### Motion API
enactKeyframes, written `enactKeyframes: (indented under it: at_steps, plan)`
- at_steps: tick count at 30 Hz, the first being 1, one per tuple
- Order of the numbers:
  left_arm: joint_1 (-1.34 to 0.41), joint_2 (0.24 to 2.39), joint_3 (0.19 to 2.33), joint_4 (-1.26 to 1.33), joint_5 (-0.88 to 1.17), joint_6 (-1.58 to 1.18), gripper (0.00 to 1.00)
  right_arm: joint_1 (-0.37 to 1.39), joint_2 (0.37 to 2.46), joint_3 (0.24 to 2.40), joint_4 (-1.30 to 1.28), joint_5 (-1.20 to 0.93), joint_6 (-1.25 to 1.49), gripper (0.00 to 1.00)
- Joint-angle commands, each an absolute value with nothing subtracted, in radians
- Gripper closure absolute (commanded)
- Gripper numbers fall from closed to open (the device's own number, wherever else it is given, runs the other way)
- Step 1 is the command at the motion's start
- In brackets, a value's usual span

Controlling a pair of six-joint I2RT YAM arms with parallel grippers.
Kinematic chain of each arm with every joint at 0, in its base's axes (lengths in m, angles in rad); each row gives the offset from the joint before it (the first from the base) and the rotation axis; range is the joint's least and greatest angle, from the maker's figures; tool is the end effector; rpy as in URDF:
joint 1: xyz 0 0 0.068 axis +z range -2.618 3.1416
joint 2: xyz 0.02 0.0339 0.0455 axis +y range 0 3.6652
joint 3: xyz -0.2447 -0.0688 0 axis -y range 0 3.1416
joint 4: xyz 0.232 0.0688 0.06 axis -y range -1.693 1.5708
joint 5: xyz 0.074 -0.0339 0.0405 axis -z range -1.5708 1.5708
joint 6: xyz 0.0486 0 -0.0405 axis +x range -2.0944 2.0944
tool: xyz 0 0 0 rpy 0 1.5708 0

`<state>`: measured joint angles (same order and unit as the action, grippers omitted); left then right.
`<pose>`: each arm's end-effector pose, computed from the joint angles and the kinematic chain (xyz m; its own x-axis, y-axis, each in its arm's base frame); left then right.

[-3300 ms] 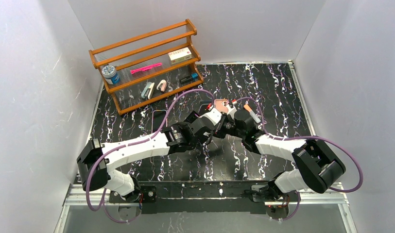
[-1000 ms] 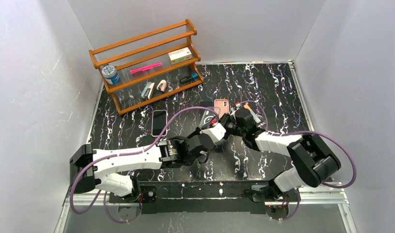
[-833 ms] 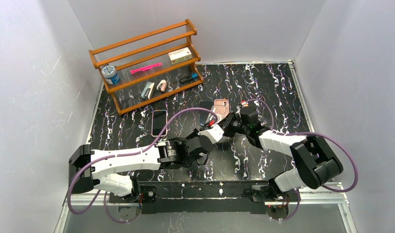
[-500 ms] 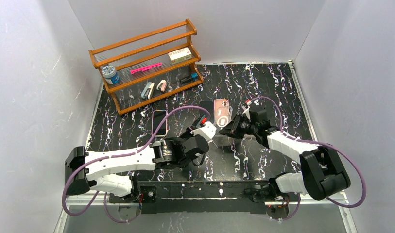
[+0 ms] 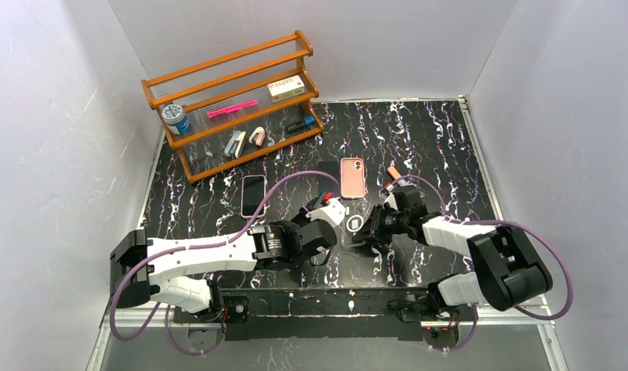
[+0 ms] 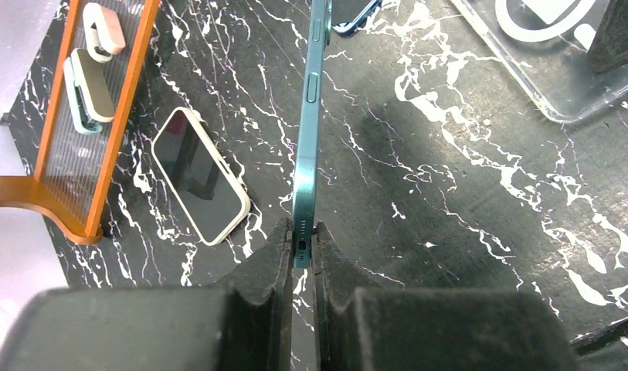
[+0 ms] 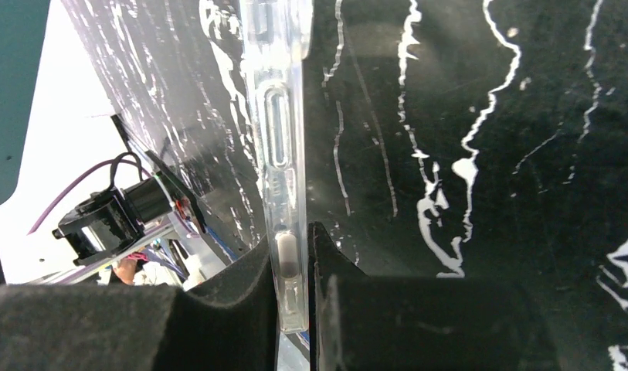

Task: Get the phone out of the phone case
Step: Place the phone case at the center of the board.

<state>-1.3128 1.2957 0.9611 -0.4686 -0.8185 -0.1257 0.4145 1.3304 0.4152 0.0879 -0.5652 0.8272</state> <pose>0.1024 -0.2489 0.2523 -0.2488 0.6070 -0.7548 0.5041 0.7466 0.4342 0.1988 0.1159 0.1192 -0.9507 0.2608 -0.1680 0.0411 0.6426 0.7651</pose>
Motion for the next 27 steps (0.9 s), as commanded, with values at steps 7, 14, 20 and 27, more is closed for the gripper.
enactKeyframes:
  at_steps: [7, 14, 20, 27]
  plan:
    - [-1.318, 1.334, 0.969, -0.443, -0.783, -0.166, 1.0, 0.414, 1.424, 0.454, 0.126, -0.584, 0.78, 0.74]
    - [-1.327, 1.354, 0.974, -0.446, -0.782, -0.173, 1.0, 0.413, 1.386, 0.501, -0.012, -0.432, 0.724, 0.46]
    - [-1.379, 1.423, 0.971, -0.446, -0.842, -0.212, 1.0, 0.413, 1.338, 0.509, -0.09, -0.345, 0.706, 0.25]
    - [-1.445, 1.535, 0.983, -0.443, -0.973, -0.208, 1.0, 0.414, 1.248, 0.495, -0.113, -0.259, 0.705, 0.12]
